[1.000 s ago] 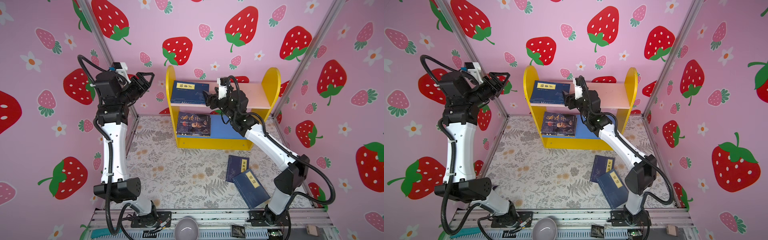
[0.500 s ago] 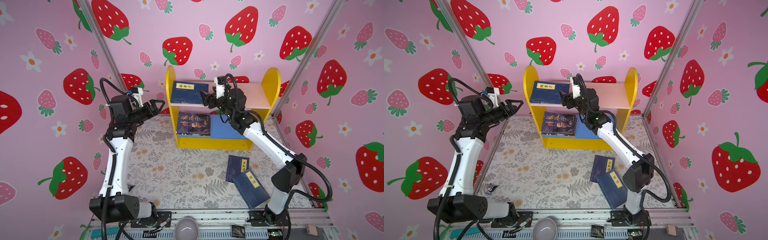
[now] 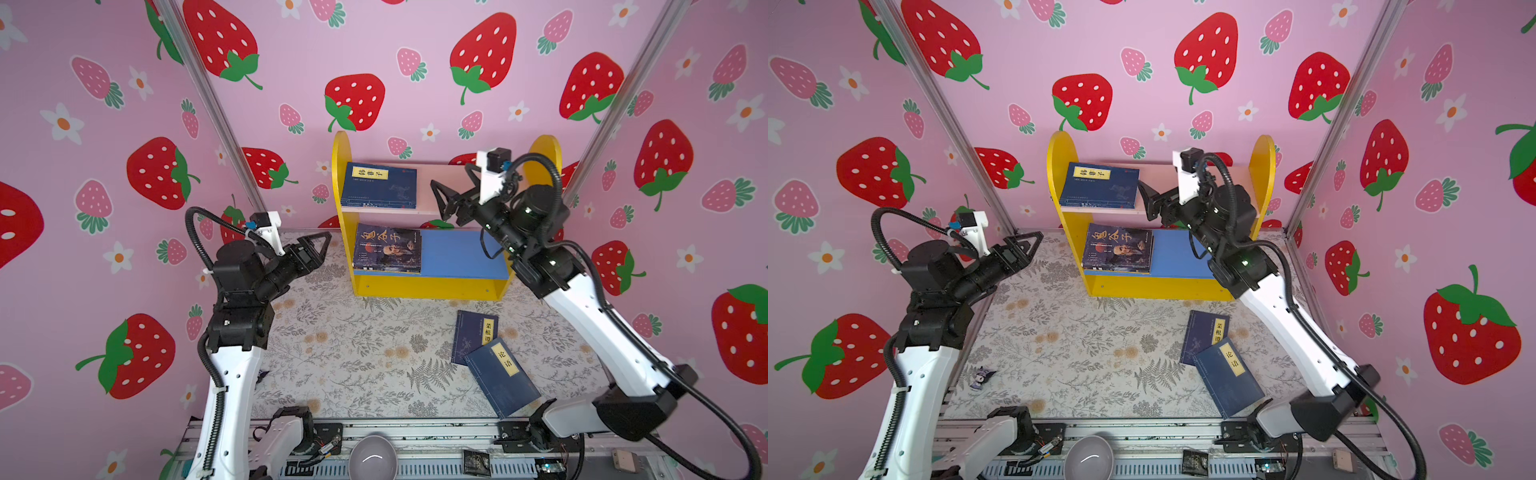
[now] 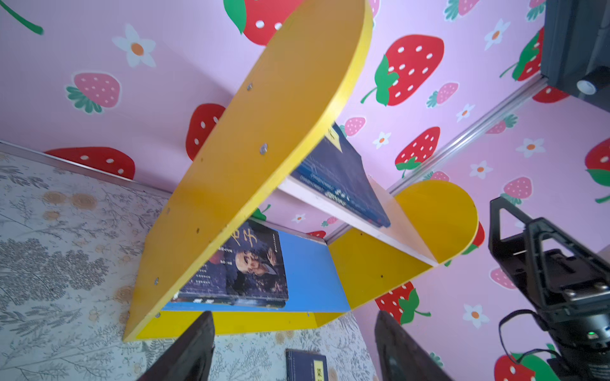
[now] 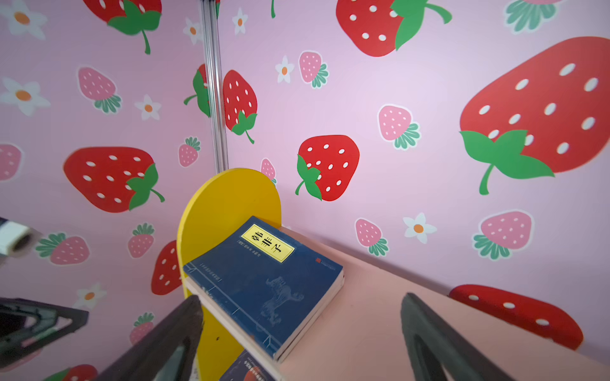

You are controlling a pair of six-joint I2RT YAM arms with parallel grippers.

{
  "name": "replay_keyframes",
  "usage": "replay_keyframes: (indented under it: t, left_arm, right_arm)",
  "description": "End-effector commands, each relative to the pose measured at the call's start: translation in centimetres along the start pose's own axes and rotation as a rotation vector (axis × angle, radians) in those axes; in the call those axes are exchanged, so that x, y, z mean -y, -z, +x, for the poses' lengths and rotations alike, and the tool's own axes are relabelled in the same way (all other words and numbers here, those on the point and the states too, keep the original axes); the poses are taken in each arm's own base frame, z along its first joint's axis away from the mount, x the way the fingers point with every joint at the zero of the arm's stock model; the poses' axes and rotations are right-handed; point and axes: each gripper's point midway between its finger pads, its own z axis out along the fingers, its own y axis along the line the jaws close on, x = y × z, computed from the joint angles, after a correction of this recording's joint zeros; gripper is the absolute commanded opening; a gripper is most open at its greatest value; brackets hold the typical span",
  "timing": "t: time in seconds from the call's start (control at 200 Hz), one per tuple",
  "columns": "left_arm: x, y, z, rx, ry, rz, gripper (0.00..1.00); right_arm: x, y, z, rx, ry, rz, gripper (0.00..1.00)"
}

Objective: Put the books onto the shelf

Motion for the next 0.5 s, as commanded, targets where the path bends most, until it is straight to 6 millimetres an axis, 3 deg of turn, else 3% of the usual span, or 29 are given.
replay_keyframes:
  t: [0.0, 0.125, 0.245, 0.275, 0.37, 0.495]
  left_arm:
    - [-0.2, -0.9, 4.6, -0.103, 0.042, 0.003, 0.8]
    - [0.8, -2.5, 12.1, -0.285, 0.045, 0.045, 0.85]
    - [1.8, -4.1, 20.7, -0.435, 0.041, 0.077, 0.89]
    - [2.1, -4.4, 22.9, -0.47, 0.035, 0.086, 0.9]
    - [2.8, -5.4, 28.7, -0.582, -0.007, 0.073, 0.92]
    - [4.3, -6.9, 34.9, -0.707, -0.048, 0.075, 0.92]
  right_arm:
    - [2.2, 3.2, 8.3, -0.242, -0.063, 0.142, 0.97]
    - [4.4, 9.8, 15.5, -0.453, -0.121, 0.301, 0.97]
    - [5.8, 16.3, 23.0, -0.644, -0.181, 0.438, 0.97]
    - [6.2, 18.0, 24.1, -0.657, -0.21, 0.475, 0.97]
    - [6.6, 21.3, 28.8, -0.732, -0.297, 0.566, 0.97]
    - [7.8, 24.6, 32.9, -0.801, -0.346, 0.693, 0.97]
